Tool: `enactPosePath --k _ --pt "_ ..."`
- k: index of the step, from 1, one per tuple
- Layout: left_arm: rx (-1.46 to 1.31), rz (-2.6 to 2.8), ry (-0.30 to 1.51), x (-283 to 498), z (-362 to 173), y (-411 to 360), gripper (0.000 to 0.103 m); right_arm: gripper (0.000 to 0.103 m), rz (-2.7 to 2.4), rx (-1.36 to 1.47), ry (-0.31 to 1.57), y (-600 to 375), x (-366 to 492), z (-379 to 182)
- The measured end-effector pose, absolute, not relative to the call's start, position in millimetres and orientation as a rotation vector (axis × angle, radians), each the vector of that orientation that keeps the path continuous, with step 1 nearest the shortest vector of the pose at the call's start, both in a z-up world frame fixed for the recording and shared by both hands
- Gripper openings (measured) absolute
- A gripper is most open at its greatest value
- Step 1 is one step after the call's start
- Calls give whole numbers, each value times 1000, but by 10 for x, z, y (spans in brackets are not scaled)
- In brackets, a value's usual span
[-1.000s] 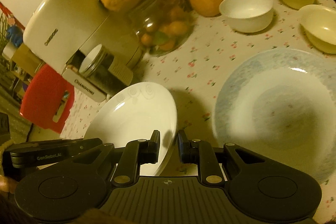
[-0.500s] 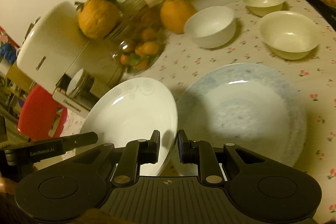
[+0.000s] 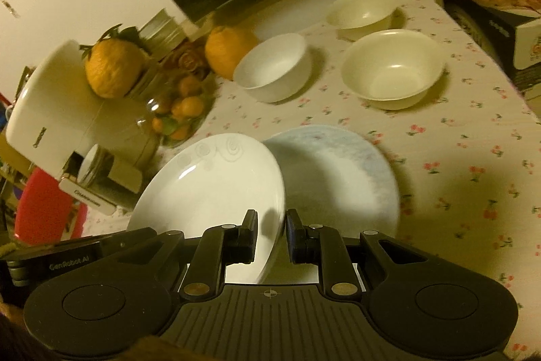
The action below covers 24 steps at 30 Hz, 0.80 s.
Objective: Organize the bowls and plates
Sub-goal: 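Lift the white plate with both grippers and carry it over the blue plates, then lower the white plate onto the blue plate stack with both grippers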
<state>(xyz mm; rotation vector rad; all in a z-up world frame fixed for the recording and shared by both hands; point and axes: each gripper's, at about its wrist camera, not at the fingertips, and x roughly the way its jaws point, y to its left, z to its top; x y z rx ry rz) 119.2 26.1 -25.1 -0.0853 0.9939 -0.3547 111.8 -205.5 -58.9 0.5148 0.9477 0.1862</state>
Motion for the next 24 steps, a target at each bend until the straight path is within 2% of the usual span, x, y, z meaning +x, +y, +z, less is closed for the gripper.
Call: enactPosePath --k 24 --pt "-9 -358 1027 1240 -419 -177 19 18 103 526 954 -2392 1097 -682"
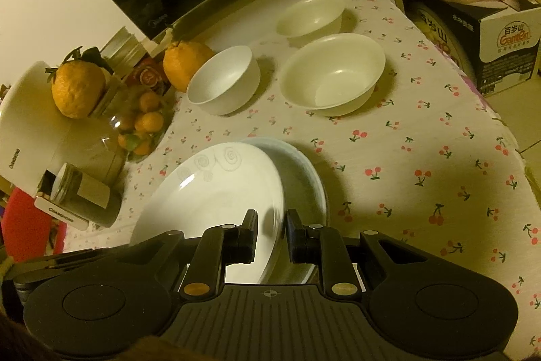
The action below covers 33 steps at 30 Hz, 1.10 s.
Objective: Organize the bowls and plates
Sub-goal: 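Lower the white plate onto the blue plate stack with both grippers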
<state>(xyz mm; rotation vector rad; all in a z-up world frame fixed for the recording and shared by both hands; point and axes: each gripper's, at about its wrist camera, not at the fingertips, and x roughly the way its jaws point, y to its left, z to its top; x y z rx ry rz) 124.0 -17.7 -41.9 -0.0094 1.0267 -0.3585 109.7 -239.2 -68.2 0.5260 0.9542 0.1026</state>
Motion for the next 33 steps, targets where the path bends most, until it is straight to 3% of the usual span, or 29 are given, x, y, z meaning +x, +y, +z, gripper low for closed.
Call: enactPosePath --k 33 --pt "65 -320 941 1210 -543 -371 20 18 54 458 962 -2380 1129 -728"
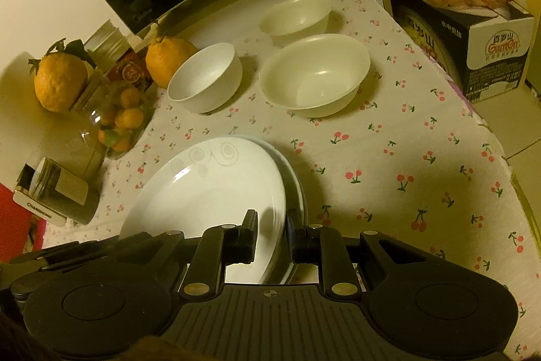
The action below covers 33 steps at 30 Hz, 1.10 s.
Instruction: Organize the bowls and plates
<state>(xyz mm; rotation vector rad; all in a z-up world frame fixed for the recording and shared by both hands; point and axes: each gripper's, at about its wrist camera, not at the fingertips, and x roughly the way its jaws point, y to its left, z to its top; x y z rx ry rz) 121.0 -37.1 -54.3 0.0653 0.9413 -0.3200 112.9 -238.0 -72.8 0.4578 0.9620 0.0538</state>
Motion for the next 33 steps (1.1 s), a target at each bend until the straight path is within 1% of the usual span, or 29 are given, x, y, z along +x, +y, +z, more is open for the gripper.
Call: enactPosePath --k 17,33 --pt "160 -314 830 1104 -615 -460 22 18 45 448 948 -2378 1118 -697" --pt "208 -314 797 1042 -654 -489 22 18 36 361 927 -2307 1080 -637"
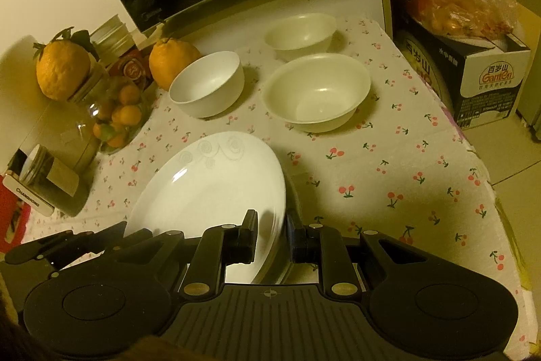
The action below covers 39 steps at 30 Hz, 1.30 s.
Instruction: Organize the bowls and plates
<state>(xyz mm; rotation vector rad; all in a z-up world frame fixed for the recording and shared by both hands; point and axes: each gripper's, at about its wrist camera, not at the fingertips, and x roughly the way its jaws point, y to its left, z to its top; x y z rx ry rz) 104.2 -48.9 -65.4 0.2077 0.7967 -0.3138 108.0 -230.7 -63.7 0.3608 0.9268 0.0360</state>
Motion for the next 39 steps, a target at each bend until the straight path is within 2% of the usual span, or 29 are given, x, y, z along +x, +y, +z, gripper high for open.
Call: enactPosePath --k 12,39 --pt "215 -315 791 1032 -653 -499 22 18 3 196 949 -2073 1034 -584" --pt "242 -319 778 1005 -662 -512 22 18 -31 27 995 -1819 980 -557"
